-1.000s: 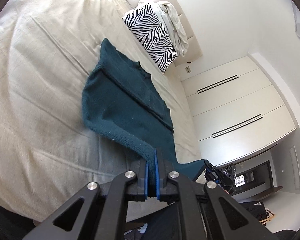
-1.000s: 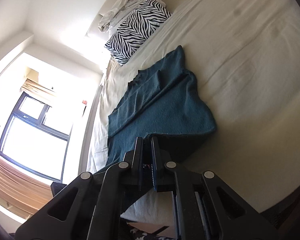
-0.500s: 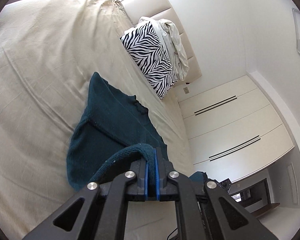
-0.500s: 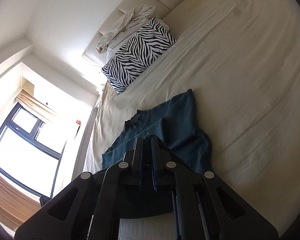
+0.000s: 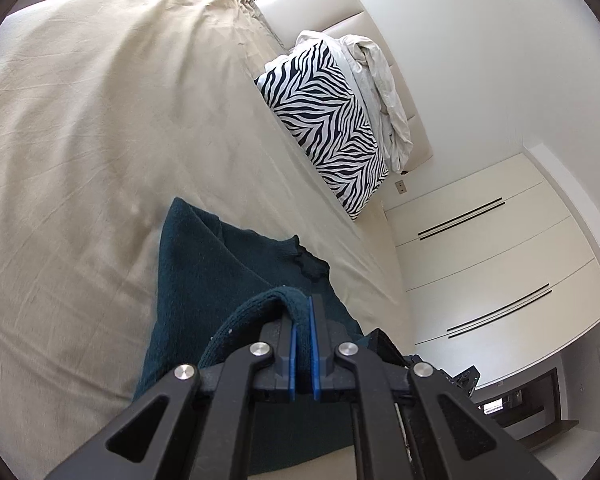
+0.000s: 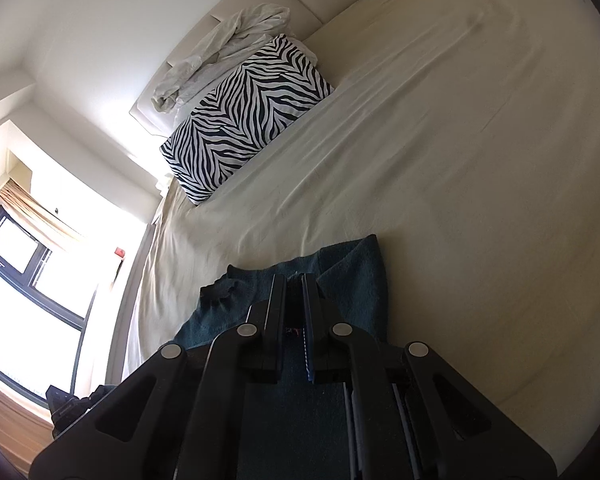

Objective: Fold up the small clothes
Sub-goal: 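Lay the lifted hem over the collar with both grippers, release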

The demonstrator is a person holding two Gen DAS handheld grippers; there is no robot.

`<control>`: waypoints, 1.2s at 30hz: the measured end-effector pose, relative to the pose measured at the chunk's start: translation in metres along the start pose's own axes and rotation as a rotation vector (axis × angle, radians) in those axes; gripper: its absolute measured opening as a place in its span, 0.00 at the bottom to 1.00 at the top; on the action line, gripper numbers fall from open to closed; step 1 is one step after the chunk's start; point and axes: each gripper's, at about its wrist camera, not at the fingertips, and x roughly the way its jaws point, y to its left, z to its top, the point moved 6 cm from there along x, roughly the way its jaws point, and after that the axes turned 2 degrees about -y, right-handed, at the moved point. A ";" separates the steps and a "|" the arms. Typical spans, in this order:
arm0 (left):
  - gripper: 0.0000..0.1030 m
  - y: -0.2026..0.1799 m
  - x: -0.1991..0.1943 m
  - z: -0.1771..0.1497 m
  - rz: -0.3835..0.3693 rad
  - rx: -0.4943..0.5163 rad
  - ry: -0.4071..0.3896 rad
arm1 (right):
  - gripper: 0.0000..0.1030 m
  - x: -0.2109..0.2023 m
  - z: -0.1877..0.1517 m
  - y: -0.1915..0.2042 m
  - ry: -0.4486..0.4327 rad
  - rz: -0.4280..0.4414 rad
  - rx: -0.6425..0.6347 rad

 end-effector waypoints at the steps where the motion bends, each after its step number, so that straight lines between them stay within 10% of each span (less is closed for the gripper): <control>1: 0.06 0.003 0.006 0.006 0.003 -0.009 -0.002 | 0.06 0.009 0.003 -0.001 0.001 -0.007 0.009; 9: 0.11 0.042 0.061 0.036 0.125 -0.036 0.014 | 0.08 0.092 0.023 -0.009 0.051 -0.102 -0.026; 14: 0.73 0.058 0.060 0.032 0.151 -0.064 -0.002 | 0.22 0.121 0.024 -0.027 0.048 -0.176 -0.032; 17: 0.73 0.053 0.044 0.029 0.146 -0.034 -0.029 | 0.43 0.117 0.018 -0.027 0.046 -0.165 -0.056; 36: 0.31 0.057 0.004 -0.070 0.350 0.257 -0.003 | 0.43 -0.007 -0.095 -0.030 0.111 -0.208 -0.316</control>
